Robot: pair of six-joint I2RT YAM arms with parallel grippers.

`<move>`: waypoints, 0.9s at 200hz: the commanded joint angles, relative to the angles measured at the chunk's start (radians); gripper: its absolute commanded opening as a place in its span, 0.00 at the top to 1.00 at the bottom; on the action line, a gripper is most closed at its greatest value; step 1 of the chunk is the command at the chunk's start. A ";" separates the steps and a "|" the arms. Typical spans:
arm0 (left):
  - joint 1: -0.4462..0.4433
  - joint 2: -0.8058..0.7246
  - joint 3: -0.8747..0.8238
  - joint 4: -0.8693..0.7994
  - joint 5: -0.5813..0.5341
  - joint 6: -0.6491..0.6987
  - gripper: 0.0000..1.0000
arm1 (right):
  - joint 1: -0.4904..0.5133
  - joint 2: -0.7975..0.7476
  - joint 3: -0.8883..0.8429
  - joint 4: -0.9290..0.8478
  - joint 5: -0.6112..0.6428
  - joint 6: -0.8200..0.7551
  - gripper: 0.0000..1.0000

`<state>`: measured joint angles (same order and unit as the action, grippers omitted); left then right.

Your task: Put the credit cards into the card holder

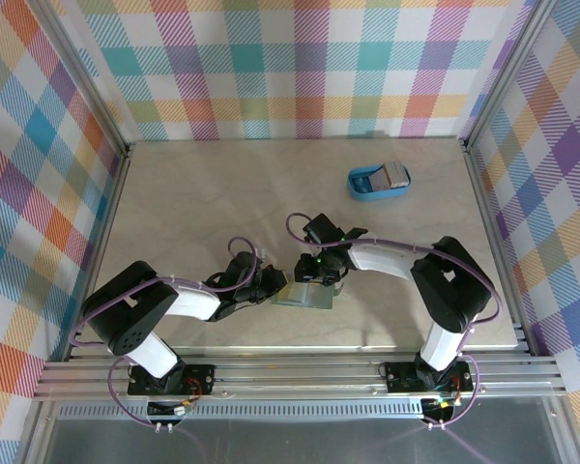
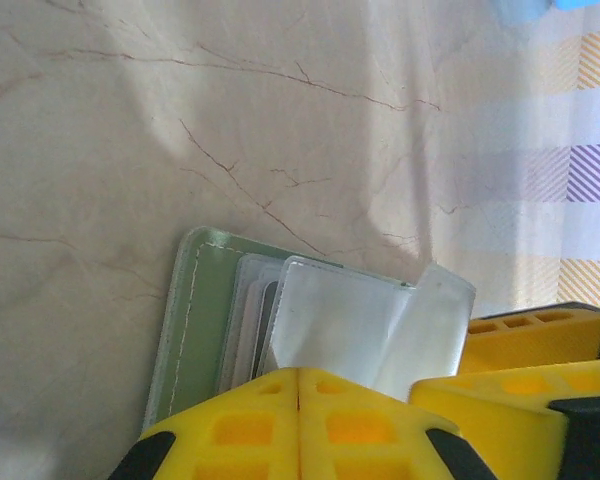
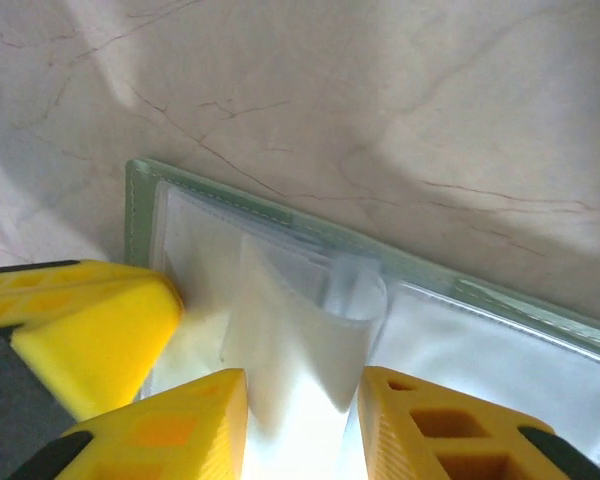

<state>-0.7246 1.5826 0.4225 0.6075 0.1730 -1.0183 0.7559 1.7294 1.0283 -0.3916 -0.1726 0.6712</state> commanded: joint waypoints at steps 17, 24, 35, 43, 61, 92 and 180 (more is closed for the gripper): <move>-0.009 0.007 -0.010 -0.054 -0.036 -0.002 0.93 | -0.003 -0.051 0.000 -0.123 0.095 -0.029 0.65; -0.008 0.007 -0.009 -0.054 -0.037 -0.002 0.93 | -0.004 -0.057 -0.005 -0.130 0.099 -0.030 0.65; -0.008 0.007 -0.010 -0.055 -0.036 0.000 0.93 | -0.004 -0.071 -0.013 -0.141 0.103 -0.028 0.65; -0.009 0.007 -0.009 -0.057 -0.036 0.000 0.93 | -0.005 -0.085 -0.021 -0.147 0.109 -0.024 0.65; -0.008 0.004 -0.009 -0.057 -0.036 0.003 0.93 | -0.006 -0.115 -0.037 -0.171 0.128 -0.019 0.64; -0.009 0.002 -0.006 -0.068 -0.037 0.012 0.93 | -0.016 -0.202 -0.073 -0.206 0.146 0.001 0.63; -0.009 -0.114 0.063 -0.106 0.000 0.056 0.83 | -0.363 -0.407 -0.096 -0.158 0.008 -0.165 0.48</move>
<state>-0.7246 1.5482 0.4316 0.5587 0.1715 -0.9997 0.5034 1.3334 0.9272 -0.5739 -0.0975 0.6121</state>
